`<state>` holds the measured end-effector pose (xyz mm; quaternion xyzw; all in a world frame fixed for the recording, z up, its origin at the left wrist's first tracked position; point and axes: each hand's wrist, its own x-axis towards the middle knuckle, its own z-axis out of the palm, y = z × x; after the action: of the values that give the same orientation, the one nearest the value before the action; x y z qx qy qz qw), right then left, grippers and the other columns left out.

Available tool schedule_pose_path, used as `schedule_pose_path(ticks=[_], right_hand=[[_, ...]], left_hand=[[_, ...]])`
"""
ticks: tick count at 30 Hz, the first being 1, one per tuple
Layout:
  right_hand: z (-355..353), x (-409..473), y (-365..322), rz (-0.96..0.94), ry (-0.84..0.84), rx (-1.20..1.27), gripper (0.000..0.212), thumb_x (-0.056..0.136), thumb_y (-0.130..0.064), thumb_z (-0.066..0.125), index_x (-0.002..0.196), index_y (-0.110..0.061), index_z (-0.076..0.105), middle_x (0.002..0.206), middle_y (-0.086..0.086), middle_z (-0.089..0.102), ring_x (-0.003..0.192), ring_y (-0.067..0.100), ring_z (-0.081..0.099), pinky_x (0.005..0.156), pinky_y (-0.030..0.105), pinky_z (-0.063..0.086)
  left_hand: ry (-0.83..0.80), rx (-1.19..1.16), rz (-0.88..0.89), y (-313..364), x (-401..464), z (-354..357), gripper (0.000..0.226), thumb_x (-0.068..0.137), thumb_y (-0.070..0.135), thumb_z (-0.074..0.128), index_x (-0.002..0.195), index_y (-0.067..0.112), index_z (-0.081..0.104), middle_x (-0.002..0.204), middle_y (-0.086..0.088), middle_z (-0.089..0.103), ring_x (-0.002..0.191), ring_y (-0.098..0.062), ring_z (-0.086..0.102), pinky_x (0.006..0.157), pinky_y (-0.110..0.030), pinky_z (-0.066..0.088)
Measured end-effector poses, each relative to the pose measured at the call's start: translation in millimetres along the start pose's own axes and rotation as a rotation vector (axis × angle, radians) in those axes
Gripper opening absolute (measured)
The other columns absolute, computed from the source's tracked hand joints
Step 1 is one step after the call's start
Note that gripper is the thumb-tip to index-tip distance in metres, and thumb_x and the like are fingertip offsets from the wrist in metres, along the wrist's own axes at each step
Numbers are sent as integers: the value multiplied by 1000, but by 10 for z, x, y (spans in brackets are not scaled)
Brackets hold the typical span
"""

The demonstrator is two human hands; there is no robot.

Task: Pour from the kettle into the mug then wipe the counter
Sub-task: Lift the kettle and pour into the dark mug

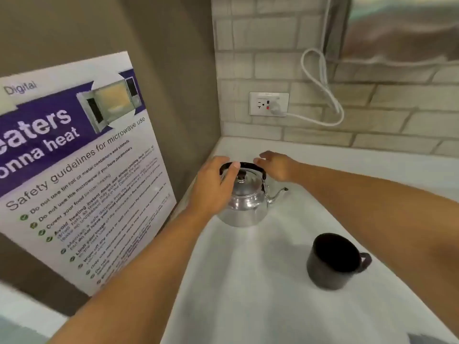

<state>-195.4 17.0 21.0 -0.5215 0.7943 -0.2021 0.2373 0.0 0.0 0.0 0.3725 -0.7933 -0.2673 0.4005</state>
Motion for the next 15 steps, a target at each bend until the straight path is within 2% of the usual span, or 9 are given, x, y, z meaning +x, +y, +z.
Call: schedule_pose_path(ticks=[2,4,6,8,9,11,13,15], right_hand=[[58,231,1,46,-15,-28,52,101,-36,29,147,-12,29,155,14,28,142,31,27,113,35,23],[108,397,-12,59,-63,-55,48,101,-29,26,142,-7,35,146,19,39,135,32,36,106,34,30],[174,492,-47,37,-110,-123,45,99,-34,33,124,-2,53,116,17,54,109,30,51,82,29,38],[219,548,-78,-3,-94,-124,37,96,-30,42,95,1,63,93,15,56,83,25,51,62,27,37],[227,576,-75,1,-68,-80,32,92,-22,47,91,6,63,87,15,56,76,24,51,59,27,37],[206,591,-75,-24,5,28,28,86,-7,49,99,13,64,80,15,55,63,22,49,55,28,37],[136,546,-120,-64,76,101,26,85,-5,49,99,8,65,73,9,57,55,15,45,48,23,35],[66,493,-192,-85,98,199,18,82,-8,53,95,-6,66,66,-2,54,54,9,46,45,20,33]], left_hand=[[41,-52,-73,-94,88,83,37,93,46,49,117,20,59,113,9,57,106,-7,51,84,-15,33],[49,-91,-125,-190,157,160,34,92,47,49,114,24,59,110,15,55,104,-3,50,80,-8,31],[36,-116,-166,-288,263,226,37,92,50,48,116,24,58,113,15,55,105,-2,48,83,-12,33],[28,-108,-198,-396,382,266,45,92,52,47,121,19,56,124,7,57,111,-7,49,89,-20,34],[19,-99,-220,-450,435,286,49,92,52,46,125,17,54,129,1,56,115,-12,50,91,-23,34],[-7,-80,-266,-537,524,317,54,92,54,43,130,16,50,136,-5,52,122,-19,48,94,-25,33],[-28,-92,-290,-583,594,345,58,93,55,41,134,16,47,139,-6,49,126,-21,46,95,-26,32],[-26,-117,-314,-572,673,360,58,93,56,38,133,16,48,136,-6,52,124,-22,47,97,-27,34]])
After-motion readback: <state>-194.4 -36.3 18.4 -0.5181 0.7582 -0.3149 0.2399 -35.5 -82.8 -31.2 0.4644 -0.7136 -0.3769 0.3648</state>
